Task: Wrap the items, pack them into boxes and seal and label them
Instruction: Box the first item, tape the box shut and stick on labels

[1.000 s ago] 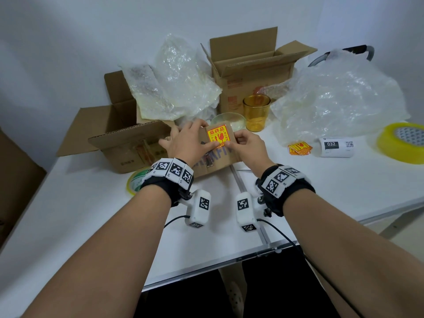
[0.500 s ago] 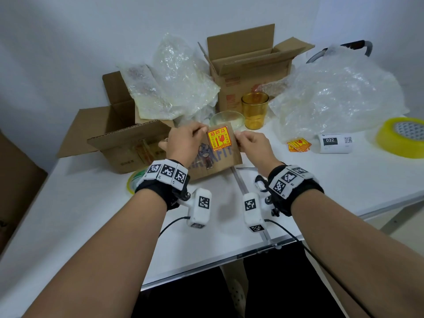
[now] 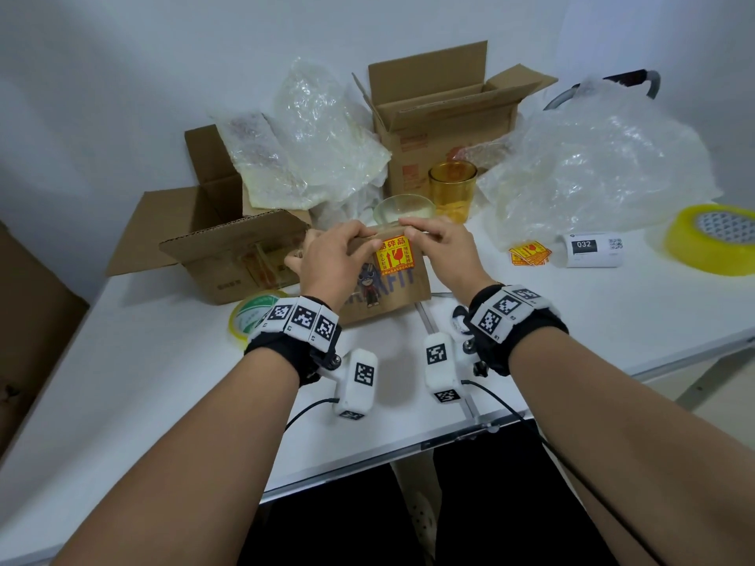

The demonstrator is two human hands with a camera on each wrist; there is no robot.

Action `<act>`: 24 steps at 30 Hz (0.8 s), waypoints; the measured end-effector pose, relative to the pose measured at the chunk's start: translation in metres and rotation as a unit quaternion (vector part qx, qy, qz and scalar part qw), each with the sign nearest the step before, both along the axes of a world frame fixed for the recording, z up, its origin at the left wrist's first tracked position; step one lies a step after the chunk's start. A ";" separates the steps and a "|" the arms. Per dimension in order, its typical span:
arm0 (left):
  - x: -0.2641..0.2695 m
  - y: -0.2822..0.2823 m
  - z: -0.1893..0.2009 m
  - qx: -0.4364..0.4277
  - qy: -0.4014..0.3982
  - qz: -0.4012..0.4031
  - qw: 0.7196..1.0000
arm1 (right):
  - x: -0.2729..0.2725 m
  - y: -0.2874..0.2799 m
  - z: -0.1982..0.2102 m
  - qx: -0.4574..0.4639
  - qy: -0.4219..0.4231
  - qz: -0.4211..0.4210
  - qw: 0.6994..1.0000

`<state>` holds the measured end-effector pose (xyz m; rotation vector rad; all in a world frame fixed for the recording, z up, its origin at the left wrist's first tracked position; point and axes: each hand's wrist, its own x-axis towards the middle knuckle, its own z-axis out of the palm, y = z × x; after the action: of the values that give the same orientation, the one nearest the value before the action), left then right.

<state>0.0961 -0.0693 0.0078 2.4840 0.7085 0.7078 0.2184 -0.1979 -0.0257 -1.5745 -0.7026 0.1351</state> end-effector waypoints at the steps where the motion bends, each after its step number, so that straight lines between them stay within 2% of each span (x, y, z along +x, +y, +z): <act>1: -0.002 -0.002 0.000 0.003 -0.002 0.002 1.000 | -0.002 0.000 -0.002 -0.002 -0.007 -0.009 1.000; 4: -0.009 -0.003 -0.008 0.007 -0.021 -0.004 1.000 | -0.006 -0.004 -0.006 0.006 -0.003 -0.024 1.000; 7: -0.018 -0.001 -0.016 0.002 -0.047 -0.032 0.998 | -0.009 -0.010 -0.005 0.017 0.005 -0.006 1.000; 10: -0.021 -0.003 -0.014 -0.001 -0.037 -0.030 0.999 | -0.010 -0.012 -0.002 0.009 0.012 0.003 1.000; 15: -0.039 -0.007 -0.025 -0.024 -0.024 -0.038 0.999 | -0.014 -0.016 -0.009 -0.024 0.048 -0.032 0.998; 17: -0.046 -0.012 -0.025 0.023 0.012 -0.045 0.999 | -0.017 -0.017 -0.014 -0.040 0.054 -0.035 0.997; 20: -0.045 -0.020 -0.019 0.149 0.077 -0.047 0.985 | -0.021 -0.019 -0.016 -0.046 0.053 -0.031 0.997; 24: -0.040 -0.017 -0.018 0.174 0.052 -0.066 0.981 | -0.023 -0.022 -0.015 -0.045 0.068 -0.031 0.996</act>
<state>0.0563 -0.0859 -0.0099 2.8737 0.4807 0.7077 0.1957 -0.2202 -0.0406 -1.6551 -0.5470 0.2297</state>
